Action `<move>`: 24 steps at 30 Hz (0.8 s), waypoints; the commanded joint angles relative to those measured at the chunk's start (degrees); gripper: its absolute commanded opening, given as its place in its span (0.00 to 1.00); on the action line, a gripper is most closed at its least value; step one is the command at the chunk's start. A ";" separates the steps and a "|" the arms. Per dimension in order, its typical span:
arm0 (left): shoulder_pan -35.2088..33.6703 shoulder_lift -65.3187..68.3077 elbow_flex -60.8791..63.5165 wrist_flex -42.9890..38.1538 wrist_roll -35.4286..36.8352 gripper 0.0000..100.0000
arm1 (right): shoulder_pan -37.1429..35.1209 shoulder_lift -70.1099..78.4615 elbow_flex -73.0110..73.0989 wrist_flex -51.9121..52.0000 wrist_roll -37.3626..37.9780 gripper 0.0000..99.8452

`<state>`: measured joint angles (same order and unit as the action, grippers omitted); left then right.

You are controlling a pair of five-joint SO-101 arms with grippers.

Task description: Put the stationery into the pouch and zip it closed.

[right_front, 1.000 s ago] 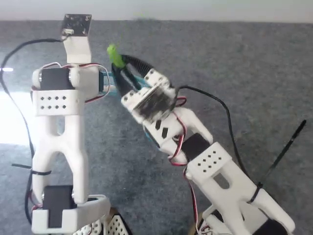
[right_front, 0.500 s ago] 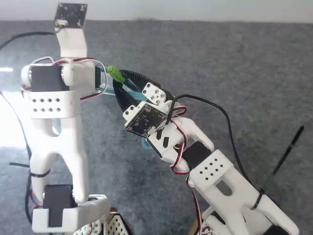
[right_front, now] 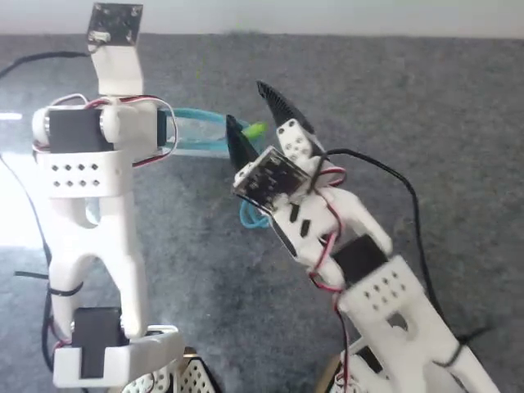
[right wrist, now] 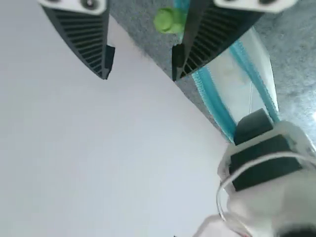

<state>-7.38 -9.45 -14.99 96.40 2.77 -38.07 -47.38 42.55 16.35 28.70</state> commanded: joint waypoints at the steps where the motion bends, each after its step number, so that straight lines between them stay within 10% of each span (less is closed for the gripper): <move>1: -0.09 -1.41 -1.98 -0.44 0.09 0.01 | 1.27 -5.58 -6.59 10.24 0.70 0.16; 24: 2.37 1.41 7.43 -2.20 1.58 0.01 | 6.29 6.20 -14.77 37.58 -0.18 0.16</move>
<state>-6.95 -6.46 -10.68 96.31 3.82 -29.98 -45.63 34.46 54.77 29.14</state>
